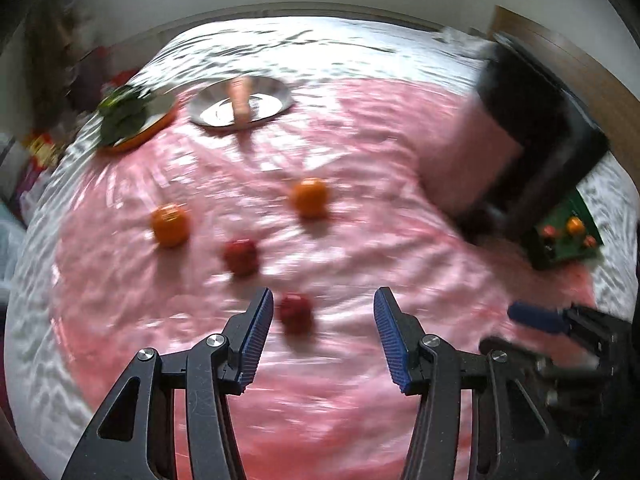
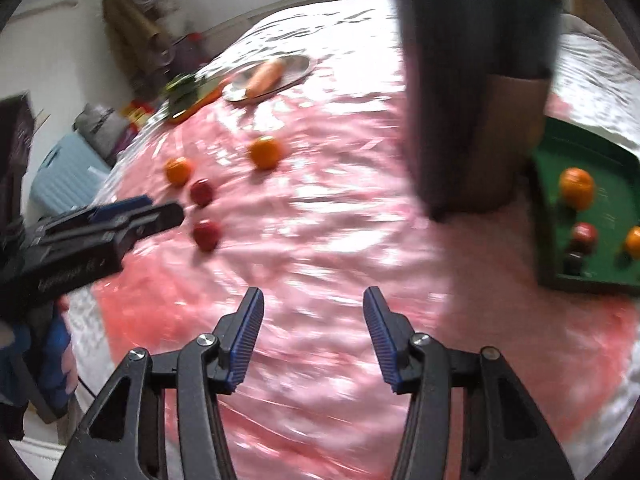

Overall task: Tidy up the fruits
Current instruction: 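Withdraw both grippers from the tray back over the remaining fruit, then lower the left gripper around a red apple while the right gripper approaches another apple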

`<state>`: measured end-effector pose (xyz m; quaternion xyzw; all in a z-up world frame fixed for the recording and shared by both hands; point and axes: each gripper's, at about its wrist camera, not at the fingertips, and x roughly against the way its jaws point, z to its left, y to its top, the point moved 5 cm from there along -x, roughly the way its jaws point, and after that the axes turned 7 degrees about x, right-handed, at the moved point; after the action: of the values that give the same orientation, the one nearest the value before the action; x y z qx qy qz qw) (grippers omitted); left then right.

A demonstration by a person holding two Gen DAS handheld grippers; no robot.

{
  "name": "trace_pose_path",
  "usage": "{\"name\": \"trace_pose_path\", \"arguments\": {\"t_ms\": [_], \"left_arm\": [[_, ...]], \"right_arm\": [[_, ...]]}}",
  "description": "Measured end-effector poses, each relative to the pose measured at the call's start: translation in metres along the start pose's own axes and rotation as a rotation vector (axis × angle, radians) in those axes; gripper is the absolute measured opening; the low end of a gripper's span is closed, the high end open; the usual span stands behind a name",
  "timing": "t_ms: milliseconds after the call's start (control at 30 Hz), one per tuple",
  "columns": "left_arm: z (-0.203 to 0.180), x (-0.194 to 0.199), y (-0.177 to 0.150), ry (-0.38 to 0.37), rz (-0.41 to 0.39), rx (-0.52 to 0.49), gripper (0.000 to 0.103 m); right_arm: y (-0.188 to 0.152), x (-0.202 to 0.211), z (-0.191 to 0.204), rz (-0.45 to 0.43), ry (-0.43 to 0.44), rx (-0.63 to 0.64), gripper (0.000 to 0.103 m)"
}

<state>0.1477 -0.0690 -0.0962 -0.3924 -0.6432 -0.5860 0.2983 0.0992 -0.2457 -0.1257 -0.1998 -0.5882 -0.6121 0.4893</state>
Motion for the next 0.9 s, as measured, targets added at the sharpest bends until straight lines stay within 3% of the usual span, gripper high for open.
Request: {"name": "trace_pose_path", "arguments": {"t_ms": [200, 333, 733, 900], "left_arm": [[0.054, -0.025, 0.019, 0.006, 0.039, 0.144, 0.046], [0.066, -0.044, 0.025, -0.007, 0.067, 0.166, 0.047], [0.069, -0.086, 0.028, -0.017, 0.14, 0.141, 0.046], [0.067, -0.097, 0.031, -0.024, 0.158, 0.125, 0.046]], "right_arm": [[0.016, -0.03, 0.043, 0.007, 0.073, 0.064, 0.097], [0.031, -0.054, 0.065, 0.009, 0.119, 0.085, 0.094], [0.053, -0.113, 0.086, 0.066, 0.186, 0.089, 0.068], [0.052, -0.124, 0.087, 0.089, 0.201, 0.08, 0.066]]}}
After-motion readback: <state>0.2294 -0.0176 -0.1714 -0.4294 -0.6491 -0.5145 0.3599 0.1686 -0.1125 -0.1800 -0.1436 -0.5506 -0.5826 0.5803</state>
